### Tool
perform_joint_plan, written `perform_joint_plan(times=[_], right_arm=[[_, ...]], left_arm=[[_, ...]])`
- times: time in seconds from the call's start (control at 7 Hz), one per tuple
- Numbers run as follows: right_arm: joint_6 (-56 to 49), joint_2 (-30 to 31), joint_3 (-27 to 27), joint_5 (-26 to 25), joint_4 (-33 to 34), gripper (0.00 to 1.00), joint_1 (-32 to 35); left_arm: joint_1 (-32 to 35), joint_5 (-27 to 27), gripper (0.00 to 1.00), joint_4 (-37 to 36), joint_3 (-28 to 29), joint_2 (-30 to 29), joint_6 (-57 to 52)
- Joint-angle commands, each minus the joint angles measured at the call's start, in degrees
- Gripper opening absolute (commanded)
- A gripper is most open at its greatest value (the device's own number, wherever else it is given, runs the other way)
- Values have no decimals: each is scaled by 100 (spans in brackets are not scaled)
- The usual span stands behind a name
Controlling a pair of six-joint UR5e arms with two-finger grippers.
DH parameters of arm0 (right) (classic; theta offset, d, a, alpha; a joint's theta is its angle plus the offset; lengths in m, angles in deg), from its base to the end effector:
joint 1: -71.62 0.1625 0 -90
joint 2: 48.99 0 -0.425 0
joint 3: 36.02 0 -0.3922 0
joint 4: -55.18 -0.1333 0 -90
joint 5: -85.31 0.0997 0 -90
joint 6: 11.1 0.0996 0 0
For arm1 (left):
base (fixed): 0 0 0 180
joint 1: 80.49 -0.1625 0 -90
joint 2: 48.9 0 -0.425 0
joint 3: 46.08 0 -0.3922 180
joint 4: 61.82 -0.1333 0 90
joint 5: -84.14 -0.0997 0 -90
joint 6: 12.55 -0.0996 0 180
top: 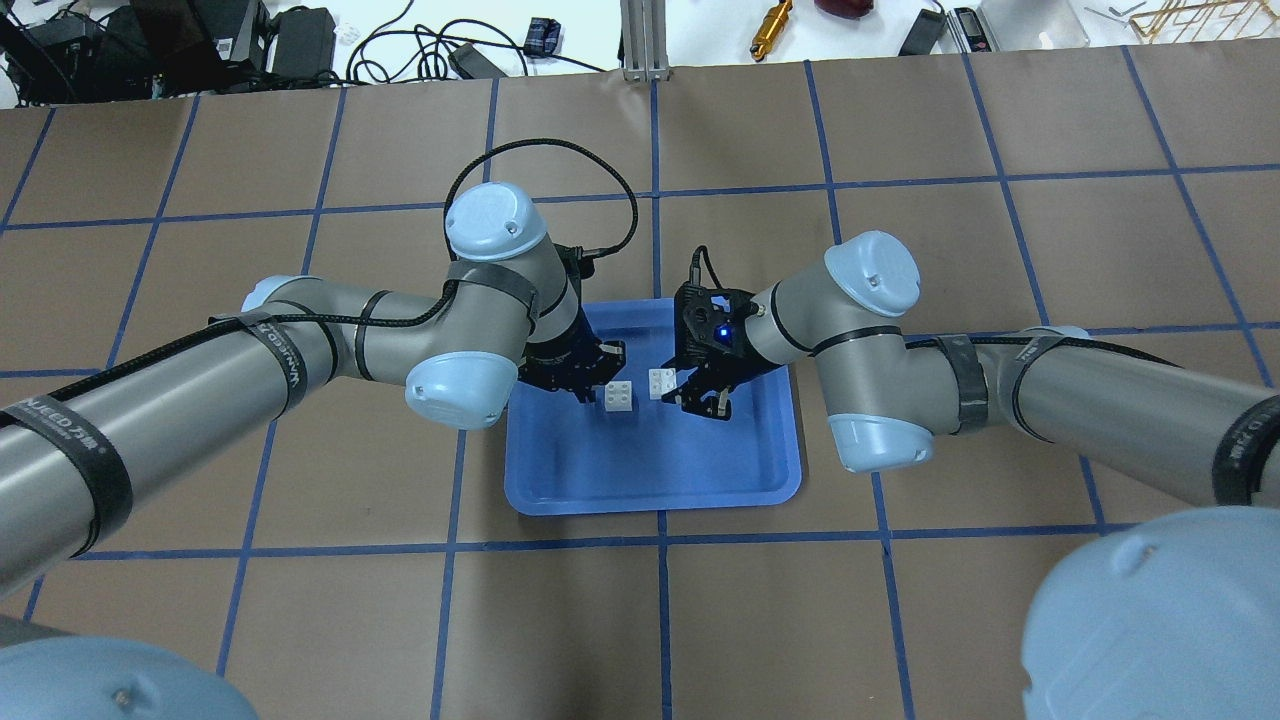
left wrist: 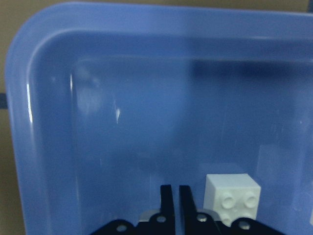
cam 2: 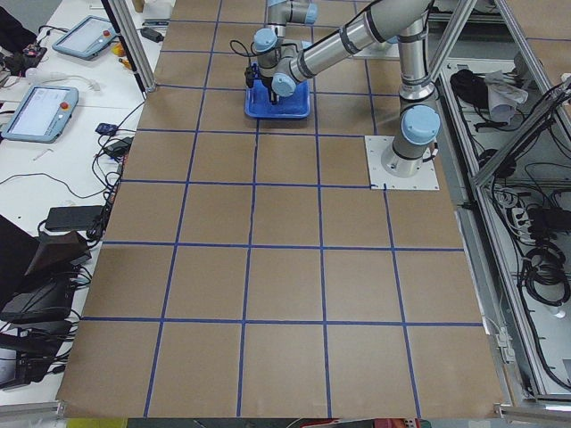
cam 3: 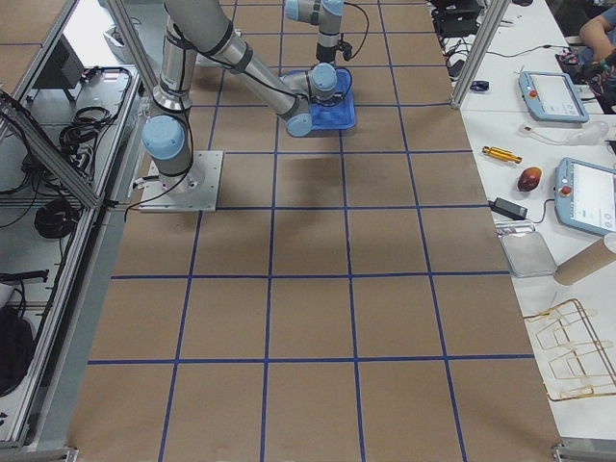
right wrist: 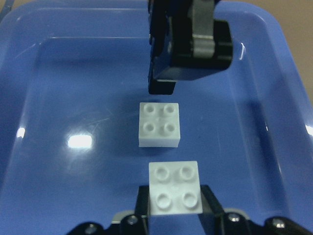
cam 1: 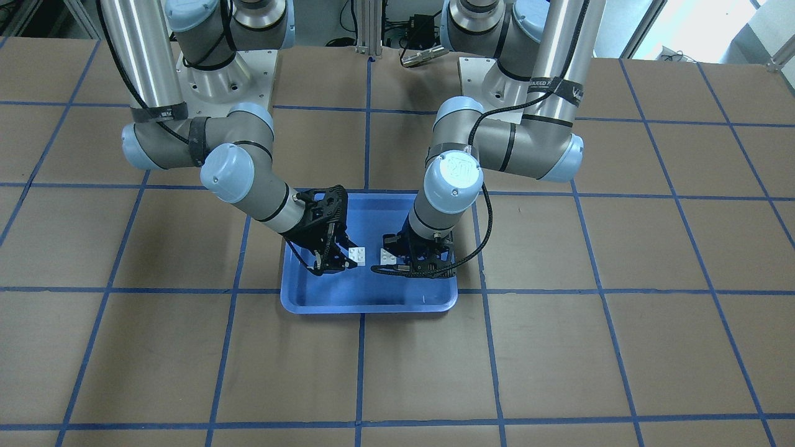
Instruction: Assemble white blocks and place on blue tray
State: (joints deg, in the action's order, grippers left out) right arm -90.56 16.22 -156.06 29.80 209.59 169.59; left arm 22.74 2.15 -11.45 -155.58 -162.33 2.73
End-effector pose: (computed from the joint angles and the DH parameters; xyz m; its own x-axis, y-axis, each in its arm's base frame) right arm 0.2594 -0.4848 0.1634 -0.0125 -0.9980 0.0615 -0.8147 -0.0255 -0.5794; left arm -0.2691 -0.5017 0.1811 -0.9919 -0.0450 0.1190 -0.0341 0.9952 0.0922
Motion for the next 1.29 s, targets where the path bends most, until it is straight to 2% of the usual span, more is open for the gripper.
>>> perform_joint_plan(times=[0.0,1.14], right_arm=[[114,-35,-2,59,80,4,29],[395,-299,24,59,423,4,55]], left_arm=[[31,16,18,0,-1,-21,27],[48,148,18,35,-10,-30,185]])
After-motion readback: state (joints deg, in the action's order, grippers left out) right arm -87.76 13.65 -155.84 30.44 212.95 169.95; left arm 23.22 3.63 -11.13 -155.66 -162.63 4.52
